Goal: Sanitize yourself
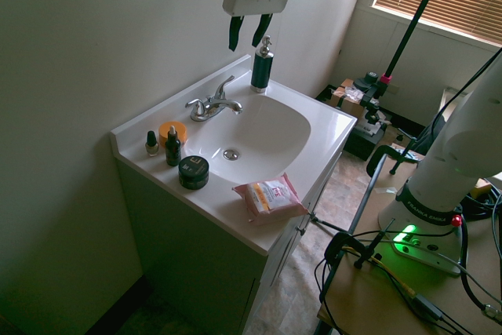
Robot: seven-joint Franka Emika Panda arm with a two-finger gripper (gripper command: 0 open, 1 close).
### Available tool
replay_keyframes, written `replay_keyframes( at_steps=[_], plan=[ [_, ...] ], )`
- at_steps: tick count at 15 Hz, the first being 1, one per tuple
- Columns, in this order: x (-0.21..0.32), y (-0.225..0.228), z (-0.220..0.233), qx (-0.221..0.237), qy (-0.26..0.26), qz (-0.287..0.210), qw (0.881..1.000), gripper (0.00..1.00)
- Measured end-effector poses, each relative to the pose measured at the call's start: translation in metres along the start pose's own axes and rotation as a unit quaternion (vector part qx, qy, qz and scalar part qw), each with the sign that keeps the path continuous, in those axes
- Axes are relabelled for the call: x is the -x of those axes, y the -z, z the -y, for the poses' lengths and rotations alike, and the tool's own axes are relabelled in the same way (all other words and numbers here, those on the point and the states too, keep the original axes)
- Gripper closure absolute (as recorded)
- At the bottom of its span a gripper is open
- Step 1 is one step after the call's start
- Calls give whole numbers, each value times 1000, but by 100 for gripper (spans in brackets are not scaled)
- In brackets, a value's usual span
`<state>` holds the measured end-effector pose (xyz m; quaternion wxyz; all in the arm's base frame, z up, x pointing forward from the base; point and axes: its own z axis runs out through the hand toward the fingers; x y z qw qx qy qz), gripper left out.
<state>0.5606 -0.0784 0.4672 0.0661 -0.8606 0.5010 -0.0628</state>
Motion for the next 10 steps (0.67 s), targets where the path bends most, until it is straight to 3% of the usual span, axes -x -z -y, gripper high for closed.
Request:
replay_keyframes(
  at_steps=[4, 10],
  plan=[
    [-49, 2, -4, -3, -40, -3, 999, 100],
    [-104, 0, -53, -2, -88, -4, 996, 100]
  ],
)
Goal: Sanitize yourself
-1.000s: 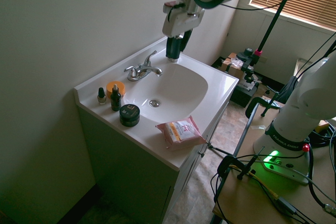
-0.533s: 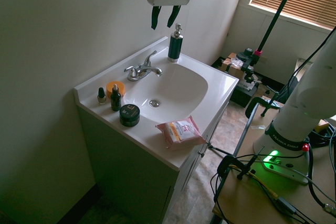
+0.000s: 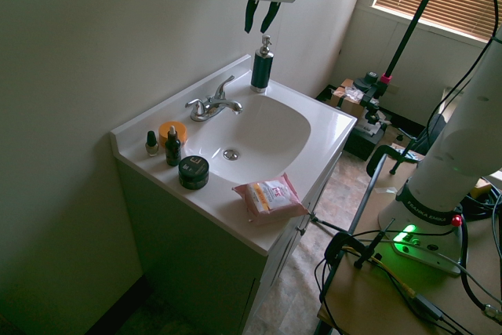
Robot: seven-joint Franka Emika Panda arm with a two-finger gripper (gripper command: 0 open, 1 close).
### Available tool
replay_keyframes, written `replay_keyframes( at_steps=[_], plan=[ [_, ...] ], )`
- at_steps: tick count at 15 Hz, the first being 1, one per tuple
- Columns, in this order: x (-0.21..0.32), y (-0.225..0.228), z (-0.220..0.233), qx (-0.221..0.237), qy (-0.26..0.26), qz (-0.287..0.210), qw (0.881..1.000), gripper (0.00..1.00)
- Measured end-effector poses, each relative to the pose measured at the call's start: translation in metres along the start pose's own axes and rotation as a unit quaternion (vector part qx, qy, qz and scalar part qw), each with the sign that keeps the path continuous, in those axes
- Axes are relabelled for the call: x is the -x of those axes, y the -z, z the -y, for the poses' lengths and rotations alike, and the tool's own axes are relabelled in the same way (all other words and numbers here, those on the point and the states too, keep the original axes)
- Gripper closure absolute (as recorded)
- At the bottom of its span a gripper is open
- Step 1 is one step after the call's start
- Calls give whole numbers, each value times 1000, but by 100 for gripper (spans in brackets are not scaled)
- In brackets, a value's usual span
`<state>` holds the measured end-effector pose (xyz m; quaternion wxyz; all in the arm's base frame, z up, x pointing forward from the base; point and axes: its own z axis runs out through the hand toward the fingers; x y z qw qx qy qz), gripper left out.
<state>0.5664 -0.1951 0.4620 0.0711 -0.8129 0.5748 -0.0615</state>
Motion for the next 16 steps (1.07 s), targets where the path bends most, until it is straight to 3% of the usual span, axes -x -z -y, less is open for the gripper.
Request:
replay_keyframes(
  at_steps=[16],
  plan=[
    [-46, -19, -19, 8, -32, -2, 999, 100]
  ],
)
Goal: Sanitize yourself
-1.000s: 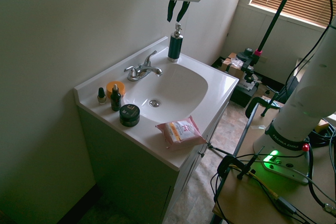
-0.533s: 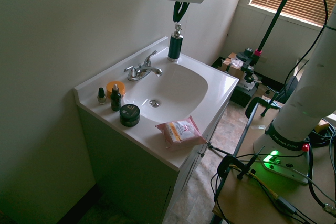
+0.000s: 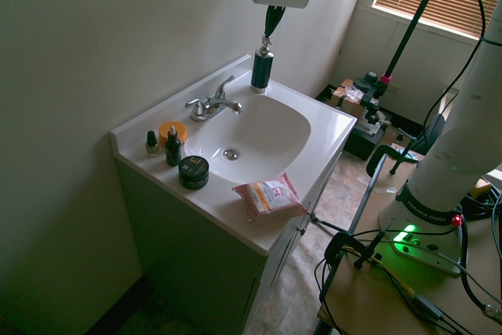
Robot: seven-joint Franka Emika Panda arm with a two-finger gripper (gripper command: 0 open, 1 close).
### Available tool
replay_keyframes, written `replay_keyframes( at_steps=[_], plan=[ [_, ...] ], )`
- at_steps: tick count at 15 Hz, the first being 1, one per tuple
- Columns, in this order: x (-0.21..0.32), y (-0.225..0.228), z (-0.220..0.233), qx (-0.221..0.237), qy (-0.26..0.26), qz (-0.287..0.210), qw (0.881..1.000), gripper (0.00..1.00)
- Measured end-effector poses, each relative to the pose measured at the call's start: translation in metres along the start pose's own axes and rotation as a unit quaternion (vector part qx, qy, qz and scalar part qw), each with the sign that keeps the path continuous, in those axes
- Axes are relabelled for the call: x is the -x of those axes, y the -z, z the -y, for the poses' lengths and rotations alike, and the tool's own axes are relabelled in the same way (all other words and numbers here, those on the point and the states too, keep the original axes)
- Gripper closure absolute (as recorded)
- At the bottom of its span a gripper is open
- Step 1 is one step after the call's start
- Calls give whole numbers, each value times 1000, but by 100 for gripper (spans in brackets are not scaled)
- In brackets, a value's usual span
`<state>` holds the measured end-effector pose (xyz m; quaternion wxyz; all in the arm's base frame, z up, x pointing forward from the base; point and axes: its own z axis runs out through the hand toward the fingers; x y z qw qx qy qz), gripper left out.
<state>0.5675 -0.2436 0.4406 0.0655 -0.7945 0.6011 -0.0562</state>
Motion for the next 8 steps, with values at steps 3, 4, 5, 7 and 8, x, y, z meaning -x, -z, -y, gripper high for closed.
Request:
replay_keyframes(
  at_steps=[3, 4, 5, 7, 8],
  plan=[
    [1, -4, -1, 0, 0, 0, 1000, 100],
    [2, -8, -2, 0, -1, 0, 1000, 100],
    [2, -12, -3, 0, -1, -2, 1000, 100],
    [2, -15, -4, -3, -2, -5, 1000, 100],
    [2, -15, -4, -4, -2, -6, 1000, 100]
  ],
)
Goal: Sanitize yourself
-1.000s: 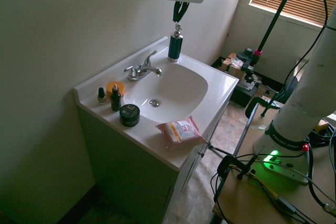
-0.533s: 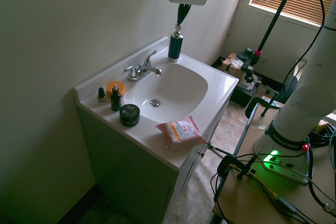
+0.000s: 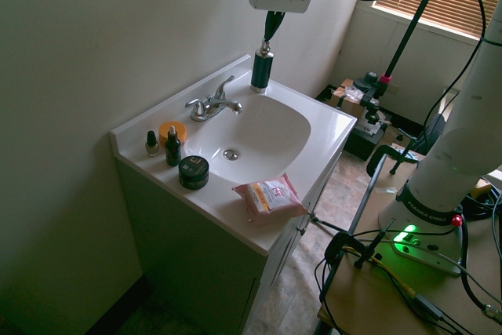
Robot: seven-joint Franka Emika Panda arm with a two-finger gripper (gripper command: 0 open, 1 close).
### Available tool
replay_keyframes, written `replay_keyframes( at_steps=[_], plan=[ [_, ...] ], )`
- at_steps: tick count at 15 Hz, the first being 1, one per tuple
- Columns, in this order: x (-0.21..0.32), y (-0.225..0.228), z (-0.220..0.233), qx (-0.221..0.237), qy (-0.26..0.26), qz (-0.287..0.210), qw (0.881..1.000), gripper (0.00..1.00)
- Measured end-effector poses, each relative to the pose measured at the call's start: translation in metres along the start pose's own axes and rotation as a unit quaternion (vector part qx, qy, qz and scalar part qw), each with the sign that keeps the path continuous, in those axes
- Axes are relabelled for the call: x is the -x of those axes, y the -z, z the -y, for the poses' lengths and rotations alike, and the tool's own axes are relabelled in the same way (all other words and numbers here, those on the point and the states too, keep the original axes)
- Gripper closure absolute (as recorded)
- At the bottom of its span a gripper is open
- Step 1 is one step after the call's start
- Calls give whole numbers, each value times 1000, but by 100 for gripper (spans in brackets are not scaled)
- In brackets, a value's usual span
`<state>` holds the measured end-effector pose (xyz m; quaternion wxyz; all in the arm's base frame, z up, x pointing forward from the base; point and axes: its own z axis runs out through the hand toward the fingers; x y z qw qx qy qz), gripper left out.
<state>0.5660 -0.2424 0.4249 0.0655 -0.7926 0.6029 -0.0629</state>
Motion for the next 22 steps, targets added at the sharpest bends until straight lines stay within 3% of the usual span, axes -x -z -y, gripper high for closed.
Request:
replay_keyframes(
  at_steps=[5, 6, 12, 22],
  plan=[
    [12, 23, 3, -14, 20, 6, 1000, 100],
    [24, 30, 4, -17, 36, 8, 999, 0],
    [108, 25, -18, 25, 146, 16, 989, 0],
    [168, -25, -60, 72, 222, 4, 972, 0]
  ],
)
